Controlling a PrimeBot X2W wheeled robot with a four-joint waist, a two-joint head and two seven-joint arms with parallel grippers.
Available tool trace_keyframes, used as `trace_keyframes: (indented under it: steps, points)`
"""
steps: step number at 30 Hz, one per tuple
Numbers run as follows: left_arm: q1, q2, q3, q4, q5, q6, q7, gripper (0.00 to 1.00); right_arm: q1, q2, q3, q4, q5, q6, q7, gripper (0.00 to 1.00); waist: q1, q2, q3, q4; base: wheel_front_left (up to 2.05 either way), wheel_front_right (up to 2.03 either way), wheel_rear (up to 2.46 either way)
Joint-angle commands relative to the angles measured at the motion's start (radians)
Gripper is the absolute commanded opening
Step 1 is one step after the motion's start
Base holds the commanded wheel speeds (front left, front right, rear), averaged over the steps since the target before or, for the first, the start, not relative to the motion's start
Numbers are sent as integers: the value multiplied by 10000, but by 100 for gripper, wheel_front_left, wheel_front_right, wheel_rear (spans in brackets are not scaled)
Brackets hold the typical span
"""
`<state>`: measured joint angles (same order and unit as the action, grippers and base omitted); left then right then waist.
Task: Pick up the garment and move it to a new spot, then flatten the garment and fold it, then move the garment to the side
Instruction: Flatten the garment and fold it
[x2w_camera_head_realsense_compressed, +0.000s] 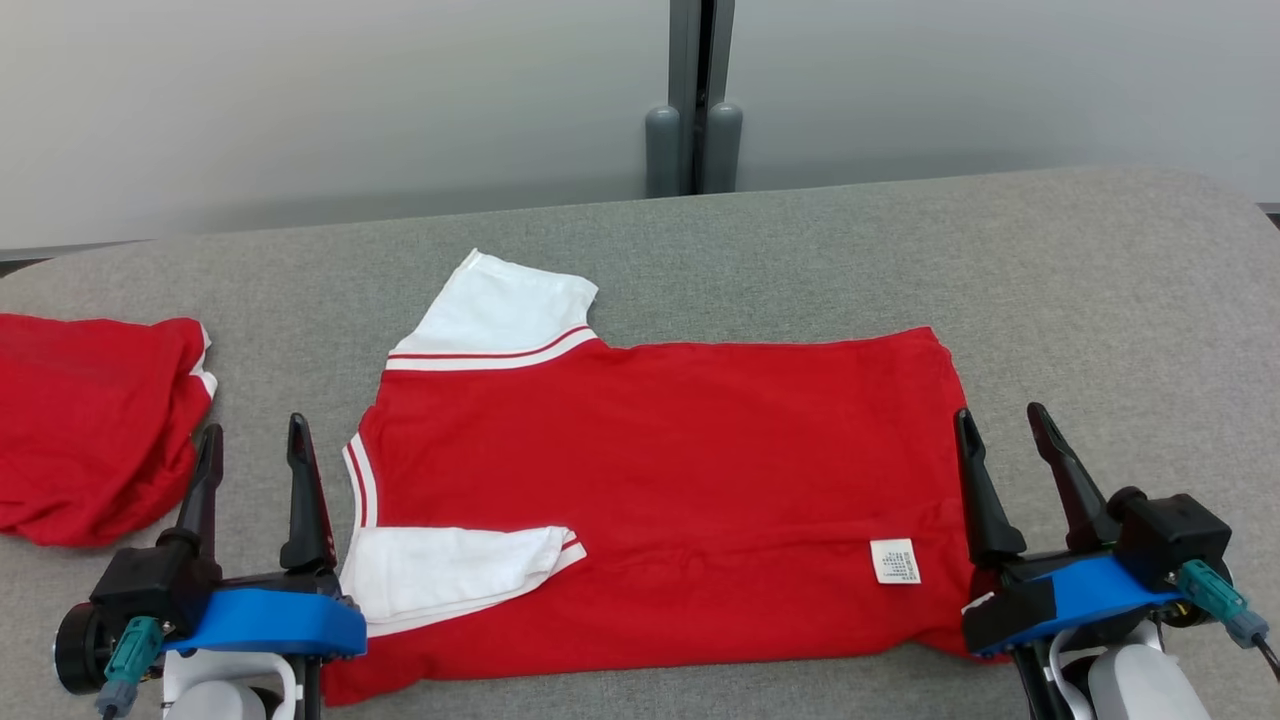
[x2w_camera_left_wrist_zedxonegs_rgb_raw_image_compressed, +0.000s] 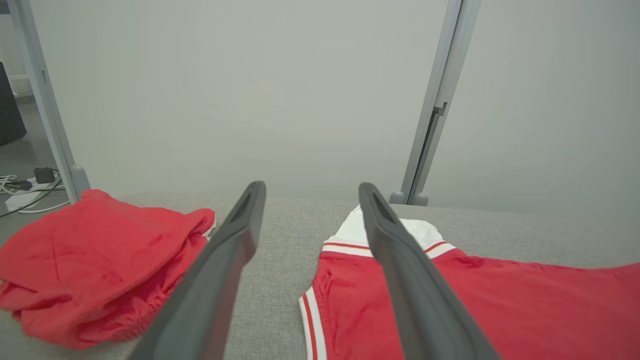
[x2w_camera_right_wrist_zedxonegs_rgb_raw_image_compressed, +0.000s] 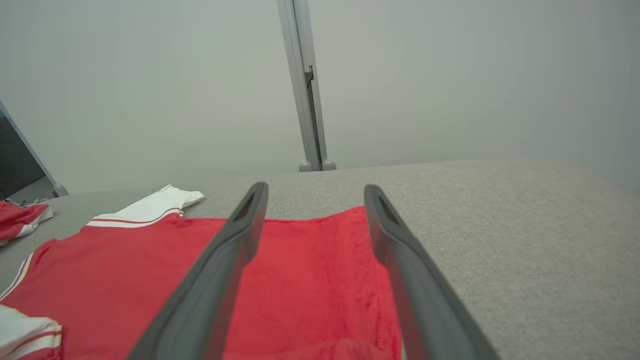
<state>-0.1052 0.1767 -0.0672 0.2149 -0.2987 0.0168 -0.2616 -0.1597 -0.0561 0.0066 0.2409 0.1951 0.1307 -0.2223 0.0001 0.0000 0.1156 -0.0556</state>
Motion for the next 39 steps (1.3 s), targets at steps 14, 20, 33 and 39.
trace_keyframes:
  steps: [14, 20, 33, 39]
  points:
    - [-1814, 248, 113, 911, 438, -723, 14, 100, -1223, -120, -411, 469, -548, 1, -19, 100, -1, 0, 500, -116, 0, 0, 0]
    - [-4224, 1065, -107, 1593, 428, -1167, 744, 100, -2549, -402, -344, 162, -666, 1, 376, 100, -1, 0, 1417, -462, 0, 0, 0]
    - [-8329, 2331, -1499, 3341, -241, -1490, 2981, 100, -4003, -361, 151, -92, -432, 1, 324, 100, -1, 0, 3520, -1386, 0, 0, 0]
    - [-9125, 2867, -2836, 4397, -1152, -1497, 3950, 100, -4266, -286, 328, 23, -345, 1, 220, 100, -1, 0, 4145, -1781, 0, 0, 0]
